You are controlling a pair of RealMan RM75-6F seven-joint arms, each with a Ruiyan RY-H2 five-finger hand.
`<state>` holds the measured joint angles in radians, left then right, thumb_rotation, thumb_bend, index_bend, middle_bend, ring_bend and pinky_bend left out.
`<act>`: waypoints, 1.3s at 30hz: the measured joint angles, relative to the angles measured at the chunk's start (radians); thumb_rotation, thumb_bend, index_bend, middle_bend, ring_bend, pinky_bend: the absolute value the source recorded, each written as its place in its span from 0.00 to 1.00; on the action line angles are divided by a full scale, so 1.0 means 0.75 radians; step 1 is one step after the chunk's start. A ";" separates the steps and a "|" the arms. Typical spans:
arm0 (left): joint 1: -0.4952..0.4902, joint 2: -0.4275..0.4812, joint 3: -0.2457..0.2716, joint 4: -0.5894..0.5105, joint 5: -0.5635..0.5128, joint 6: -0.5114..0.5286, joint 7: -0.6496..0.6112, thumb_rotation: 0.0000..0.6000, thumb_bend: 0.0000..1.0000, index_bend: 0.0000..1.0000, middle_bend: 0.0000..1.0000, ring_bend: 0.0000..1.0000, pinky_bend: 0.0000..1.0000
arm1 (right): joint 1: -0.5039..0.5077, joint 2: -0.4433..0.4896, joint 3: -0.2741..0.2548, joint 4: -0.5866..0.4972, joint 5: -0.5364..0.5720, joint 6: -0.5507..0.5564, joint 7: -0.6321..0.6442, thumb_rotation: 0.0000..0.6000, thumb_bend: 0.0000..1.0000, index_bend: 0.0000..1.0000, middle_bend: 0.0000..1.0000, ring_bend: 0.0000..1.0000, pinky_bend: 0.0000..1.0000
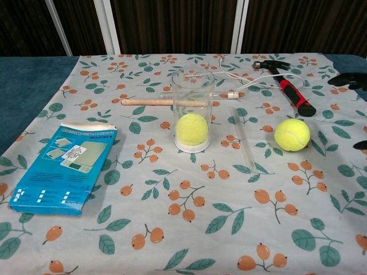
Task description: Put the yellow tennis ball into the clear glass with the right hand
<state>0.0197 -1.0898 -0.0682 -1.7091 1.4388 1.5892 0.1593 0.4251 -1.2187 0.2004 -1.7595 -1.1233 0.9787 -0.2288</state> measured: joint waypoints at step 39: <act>-0.026 -0.002 -0.021 0.002 -0.078 -0.053 0.028 1.00 0.02 0.16 0.00 0.00 0.00 | 0.277 -0.517 0.040 0.471 0.402 0.050 -0.289 1.00 0.42 0.57 0.43 0.56 0.48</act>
<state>0.0001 -1.0913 -0.0838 -1.7078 1.3803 1.5496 0.1806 0.6327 -1.6061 0.2306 -1.4063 -0.8219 1.0165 -0.4454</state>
